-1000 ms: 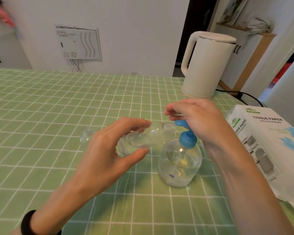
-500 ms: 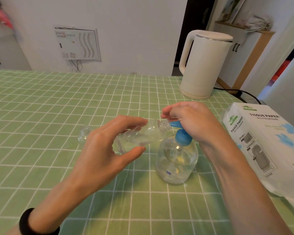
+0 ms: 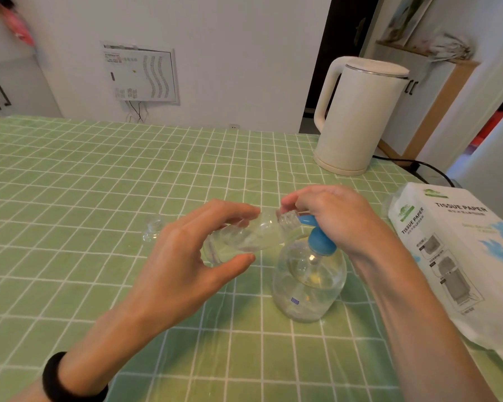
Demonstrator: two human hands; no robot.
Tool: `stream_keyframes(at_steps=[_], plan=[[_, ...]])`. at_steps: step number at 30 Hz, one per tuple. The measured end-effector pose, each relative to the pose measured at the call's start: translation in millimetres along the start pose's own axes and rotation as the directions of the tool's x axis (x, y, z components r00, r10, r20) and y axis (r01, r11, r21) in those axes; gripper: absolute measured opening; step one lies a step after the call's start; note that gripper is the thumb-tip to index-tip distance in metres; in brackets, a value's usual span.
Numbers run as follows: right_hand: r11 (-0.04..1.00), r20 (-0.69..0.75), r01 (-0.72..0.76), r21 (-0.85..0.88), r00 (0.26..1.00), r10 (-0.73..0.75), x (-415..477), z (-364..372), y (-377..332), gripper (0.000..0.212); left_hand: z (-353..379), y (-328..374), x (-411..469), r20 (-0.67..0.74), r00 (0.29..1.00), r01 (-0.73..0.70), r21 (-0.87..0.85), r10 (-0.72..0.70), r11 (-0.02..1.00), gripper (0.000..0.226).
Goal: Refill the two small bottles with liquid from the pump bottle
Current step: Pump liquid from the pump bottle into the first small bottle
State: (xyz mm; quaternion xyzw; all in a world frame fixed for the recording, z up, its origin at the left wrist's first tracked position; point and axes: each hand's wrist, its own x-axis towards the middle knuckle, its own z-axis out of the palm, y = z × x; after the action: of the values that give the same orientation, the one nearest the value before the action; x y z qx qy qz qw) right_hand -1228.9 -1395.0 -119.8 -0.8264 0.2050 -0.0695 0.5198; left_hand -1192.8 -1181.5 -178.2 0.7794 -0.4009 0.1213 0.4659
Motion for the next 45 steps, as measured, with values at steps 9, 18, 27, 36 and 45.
stream_keyframes(at_steps=[9, 18, 27, 36, 45], plan=[[0.982, 0.020, 0.092, 0.165, 0.995, -0.097, -3.2, -4.0, -2.7, 0.024, -0.1, -3.1, -0.4, 0.005, 1.000, -0.011, 0.009, 0.011, 1.000, 0.051], [0.997, 0.070, 0.013, 0.072, 0.997, -0.018, 0.2, -2.1, -1.1, 0.027, -0.1, -2.7, 0.4, -0.003, 1.000, -0.012, -0.002, 0.012, 1.000, 0.052], [0.989, 0.023, 0.042, 0.145, 0.999, -0.046, -1.9, -6.3, -2.1, 0.021, 1.9, -4.0, -0.2, 0.000, 1.000, -0.025, 0.015, 0.025, 1.000, 0.052], [0.996, 0.083, 0.000, 0.088, 0.997, -0.007, 1.7, -2.1, 1.3, 0.023, -1.0, -4.7, 0.0, -0.006, 1.000, -0.027, -0.010, 0.027, 1.000, 0.050], [0.982, 0.047, 0.051, 0.182, 0.997, -0.061, -2.1, -7.3, -1.2, 0.022, 0.9, -6.3, 0.3, 0.021, 0.999, -0.046, 0.005, 0.046, 0.999, 0.050]])
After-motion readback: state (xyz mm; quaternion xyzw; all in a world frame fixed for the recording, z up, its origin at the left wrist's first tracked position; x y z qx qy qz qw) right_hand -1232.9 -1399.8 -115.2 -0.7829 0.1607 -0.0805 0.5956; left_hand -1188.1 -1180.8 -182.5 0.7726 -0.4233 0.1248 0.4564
